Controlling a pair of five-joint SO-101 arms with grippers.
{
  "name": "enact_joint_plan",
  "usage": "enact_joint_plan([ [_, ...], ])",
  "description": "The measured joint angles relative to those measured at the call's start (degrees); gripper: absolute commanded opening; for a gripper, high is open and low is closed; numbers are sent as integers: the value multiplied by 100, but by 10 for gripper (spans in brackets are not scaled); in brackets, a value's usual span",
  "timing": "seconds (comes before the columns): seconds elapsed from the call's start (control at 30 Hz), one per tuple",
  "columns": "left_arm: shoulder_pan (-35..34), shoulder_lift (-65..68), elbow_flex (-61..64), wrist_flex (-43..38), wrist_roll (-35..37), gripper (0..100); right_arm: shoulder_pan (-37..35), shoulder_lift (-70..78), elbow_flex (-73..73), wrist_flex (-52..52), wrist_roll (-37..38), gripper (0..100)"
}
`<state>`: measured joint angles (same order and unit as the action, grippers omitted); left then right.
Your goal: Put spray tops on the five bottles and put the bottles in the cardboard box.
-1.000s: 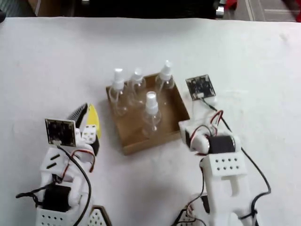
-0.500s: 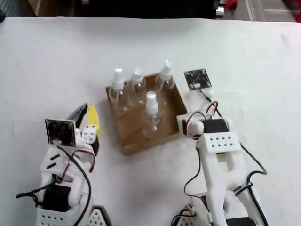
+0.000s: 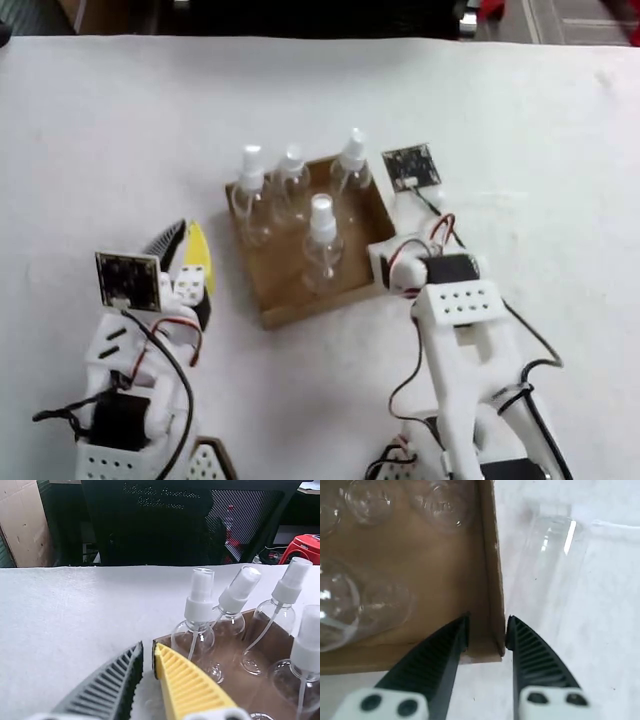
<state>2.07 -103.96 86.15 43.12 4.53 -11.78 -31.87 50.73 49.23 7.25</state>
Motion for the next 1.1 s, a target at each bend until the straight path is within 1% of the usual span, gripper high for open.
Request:
enact_joint_plan([
  [0.2, 0, 0, 0, 0, 0, 50, -9, 9, 0, -114, 0, 105],
  [0.4, 0, 0, 0, 0, 0, 50, 9, 360, 18, -308, 0, 104],
  [0.57, 0, 0, 0, 0, 0, 50, 18, 431, 18, -378, 0, 45],
  [0.73, 0, 0, 0, 0, 0, 50, 26, 440, 9, -378, 0, 106],
  [0.9, 0, 0, 0, 0, 0, 50, -35, 185, 26, -308, 0, 109],
  [1.1, 0, 0, 0, 0, 0, 50, 141, 62, 26, -308, 0, 112],
])
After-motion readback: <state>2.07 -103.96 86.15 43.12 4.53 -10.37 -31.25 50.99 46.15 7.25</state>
